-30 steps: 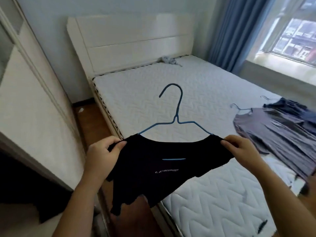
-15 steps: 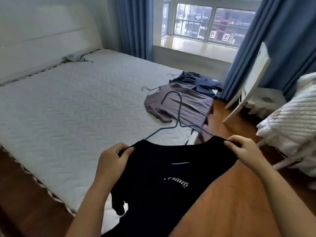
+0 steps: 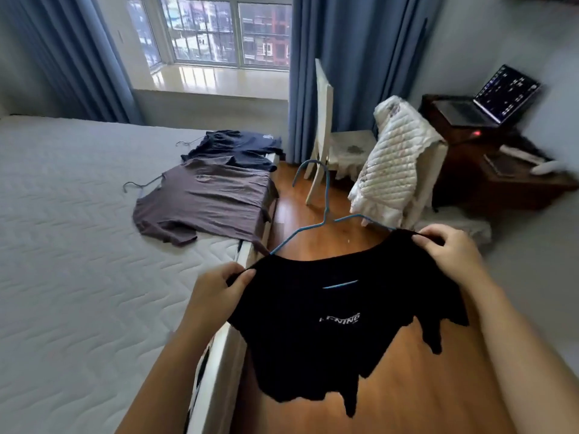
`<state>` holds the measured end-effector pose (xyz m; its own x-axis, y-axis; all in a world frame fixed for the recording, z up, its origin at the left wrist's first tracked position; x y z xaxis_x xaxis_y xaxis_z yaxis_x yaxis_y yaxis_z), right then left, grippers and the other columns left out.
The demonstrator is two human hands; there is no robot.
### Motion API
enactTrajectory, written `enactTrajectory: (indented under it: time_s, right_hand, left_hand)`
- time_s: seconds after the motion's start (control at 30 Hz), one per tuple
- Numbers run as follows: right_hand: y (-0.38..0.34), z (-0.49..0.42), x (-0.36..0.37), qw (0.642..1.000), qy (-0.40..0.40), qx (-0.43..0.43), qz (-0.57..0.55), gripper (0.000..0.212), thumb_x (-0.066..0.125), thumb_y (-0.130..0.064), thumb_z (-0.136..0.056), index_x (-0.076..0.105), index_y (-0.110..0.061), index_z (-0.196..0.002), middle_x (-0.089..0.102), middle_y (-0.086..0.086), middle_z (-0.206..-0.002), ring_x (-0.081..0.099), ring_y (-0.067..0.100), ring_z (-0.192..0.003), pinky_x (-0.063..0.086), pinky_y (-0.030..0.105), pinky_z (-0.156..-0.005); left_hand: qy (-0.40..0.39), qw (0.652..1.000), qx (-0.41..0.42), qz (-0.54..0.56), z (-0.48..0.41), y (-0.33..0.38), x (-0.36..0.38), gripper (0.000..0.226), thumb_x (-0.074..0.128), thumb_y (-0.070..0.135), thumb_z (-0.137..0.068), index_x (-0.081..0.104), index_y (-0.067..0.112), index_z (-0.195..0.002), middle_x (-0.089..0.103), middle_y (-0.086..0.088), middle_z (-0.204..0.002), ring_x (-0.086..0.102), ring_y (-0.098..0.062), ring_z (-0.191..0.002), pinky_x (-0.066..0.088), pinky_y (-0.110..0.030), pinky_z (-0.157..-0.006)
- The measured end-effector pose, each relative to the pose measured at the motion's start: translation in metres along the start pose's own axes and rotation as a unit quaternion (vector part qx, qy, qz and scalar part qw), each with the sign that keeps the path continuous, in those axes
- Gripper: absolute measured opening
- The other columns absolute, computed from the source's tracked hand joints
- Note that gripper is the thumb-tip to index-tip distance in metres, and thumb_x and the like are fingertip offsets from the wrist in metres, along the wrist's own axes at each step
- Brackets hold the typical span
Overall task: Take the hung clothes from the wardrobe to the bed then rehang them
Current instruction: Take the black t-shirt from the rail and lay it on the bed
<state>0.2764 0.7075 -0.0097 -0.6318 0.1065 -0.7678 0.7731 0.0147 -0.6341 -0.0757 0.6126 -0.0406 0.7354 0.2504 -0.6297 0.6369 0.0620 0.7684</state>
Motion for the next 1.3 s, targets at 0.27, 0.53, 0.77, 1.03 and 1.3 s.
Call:
enactTrajectory:
  time_s: [0.27, 0.53, 0.77, 1.03, 1.3]
  right_hand:
    - [-0.046, -0.094, 0.055, 0.997, -0.028, -0.067, 0.000, 0.016, 0.064, -0.016, -0.083, 0.068, -0.004, -0.094, 0.064, 0.008, -0.093, 0.056, 0.019, -0.094, 0.032, 0.020, -0.078]
    - [-0.157, -0.229, 0.201, 0.965, -0.191, -0.178, 0.038, 0.012, 0.064, -0.019, -0.084, 0.068, -0.008, -0.087, 0.066, 0.007, -0.089, 0.059, 0.023, -0.091, 0.040, 0.030, -0.079]
    - [-0.259, -0.274, 0.325, 0.903, -0.325, -0.277, 0.051, 0.013, 0.062, -0.020, -0.086, 0.059, -0.014, -0.075, 0.057, 0.001, -0.072, 0.051, 0.019, -0.077, 0.032, 0.027, -0.068]
    - [-0.354, -0.299, 0.440, 0.824, -0.442, -0.351, 0.051, 0.012, 0.061, -0.022, -0.086, 0.060, -0.014, -0.078, 0.056, -0.003, -0.067, 0.052, 0.021, -0.075, 0.036, 0.028, -0.064]
    - [-0.418, -0.322, 0.540, 0.701, -0.542, -0.452, 0.101, 0.007, 0.051, -0.009, -0.089, 0.055, -0.005, -0.084, 0.058, 0.010, -0.082, 0.053, 0.025, -0.081, 0.032, 0.028, -0.068]
  left_hand:
    - [0.047, 0.997, -0.064, 0.001, -0.059, -0.042, -0.012, 0.027, 0.064, 0.020, -0.082, 0.056, 0.021, -0.056, 0.060, 0.015, -0.056, 0.051, 0.007, -0.054, 0.035, -0.010, -0.055]
    - [0.122, 0.969, -0.213, 0.034, -0.123, -0.132, -0.056, 0.026, 0.060, 0.021, -0.085, 0.059, 0.012, -0.061, 0.058, 0.001, -0.056, 0.050, -0.005, -0.053, 0.036, -0.012, -0.052]
    - [0.217, 0.912, -0.343, 0.063, -0.131, -0.187, -0.109, 0.018, 0.061, 0.019, -0.084, 0.064, 0.009, -0.070, 0.066, -0.008, -0.071, 0.059, -0.020, -0.071, 0.039, -0.027, -0.062]
    - [0.331, 0.826, -0.450, 0.076, -0.123, -0.227, -0.126, 0.022, 0.062, 0.018, -0.084, 0.060, 0.011, -0.063, 0.057, 0.004, -0.054, 0.051, -0.014, -0.058, 0.037, -0.028, -0.057]
    - [0.448, 0.717, -0.533, 0.035, -0.147, -0.244, -0.125, 0.022, 0.058, 0.017, -0.085, 0.057, 0.023, -0.064, 0.061, 0.004, -0.069, 0.055, -0.015, -0.069, 0.039, -0.029, -0.063]
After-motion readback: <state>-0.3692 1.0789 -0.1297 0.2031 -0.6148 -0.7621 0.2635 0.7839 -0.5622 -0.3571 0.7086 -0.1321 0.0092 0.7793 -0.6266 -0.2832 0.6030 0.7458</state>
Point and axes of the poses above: each hand's wrist, its own z-axis away from the middle knuckle, its own x-axis out of the palm, y = z × x, the point moved 3 cm from there along -z, towards the middle knuckle
